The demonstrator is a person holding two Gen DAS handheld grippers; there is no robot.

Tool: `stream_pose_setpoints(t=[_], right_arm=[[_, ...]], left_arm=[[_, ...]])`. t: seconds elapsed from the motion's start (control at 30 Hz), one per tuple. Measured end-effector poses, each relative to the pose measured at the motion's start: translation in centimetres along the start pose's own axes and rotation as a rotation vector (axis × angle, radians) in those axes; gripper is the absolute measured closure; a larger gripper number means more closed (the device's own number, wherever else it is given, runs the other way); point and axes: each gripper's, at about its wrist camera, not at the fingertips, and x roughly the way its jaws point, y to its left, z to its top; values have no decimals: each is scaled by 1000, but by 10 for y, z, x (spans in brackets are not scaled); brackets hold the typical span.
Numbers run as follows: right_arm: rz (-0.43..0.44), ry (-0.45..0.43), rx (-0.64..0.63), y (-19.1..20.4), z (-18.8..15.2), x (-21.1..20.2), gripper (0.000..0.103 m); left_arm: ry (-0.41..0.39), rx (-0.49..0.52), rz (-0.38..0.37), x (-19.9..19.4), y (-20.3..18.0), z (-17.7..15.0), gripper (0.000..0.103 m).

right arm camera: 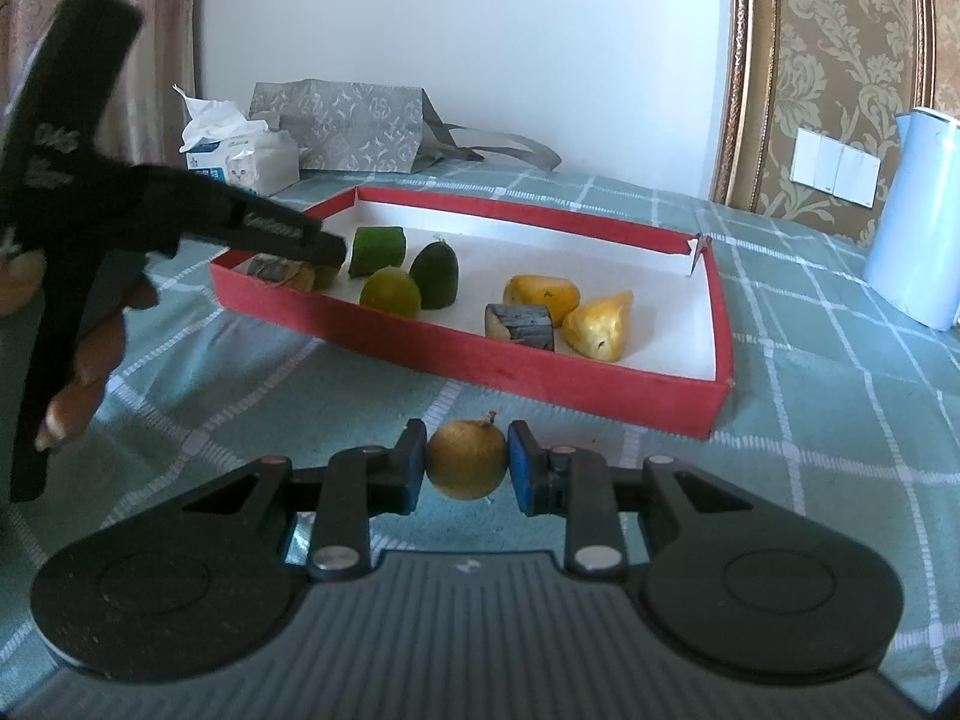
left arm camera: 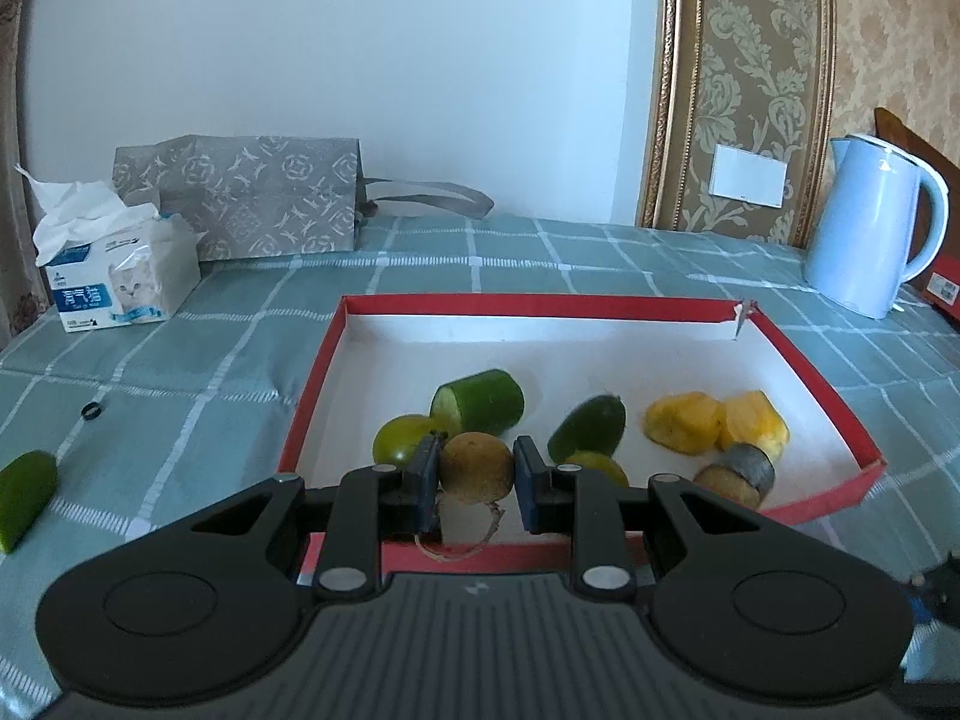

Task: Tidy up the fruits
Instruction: 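Carry the brown fruit in the left tool into the tray and open it, then lower the brown fruit in the right tool into the tray and open it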

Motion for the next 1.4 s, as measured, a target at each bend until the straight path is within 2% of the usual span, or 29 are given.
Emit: stream_pose_setpoints(t=[0.23,0.63,0.7,0.73,0.77,0.83,1.0,1.13,1.4], right_arm=[[2,14,-4,0,0,4,76],[2,38,-9,2,-2,9,76],[2,38,-9,2,-2,9,76],[2,38,-10,2,-2,9,76],[1,38,-12,2,-2,8,76],[0,38,-15,2,-2,9,76],[2,39,-11,2,-1,9,76],[2,39,-11,2,-1,9,76],[-4,35,-8,1,-1,8,76]], left_arm=[[5,22,20,20,-5,7,77],[-47,99,89,38,-18,11,77],[-54,101,91,38,-18,10,73],[-59,100,91,38,-18,10,65],[-64,99,94,38,-17,10,48],[-69,73,111,37,-14,9,23],[-65,1,107,36,-2,10,23],[-51,-6,113,35,1,8,22],[-85,-53,116,8,14,-1,19]])
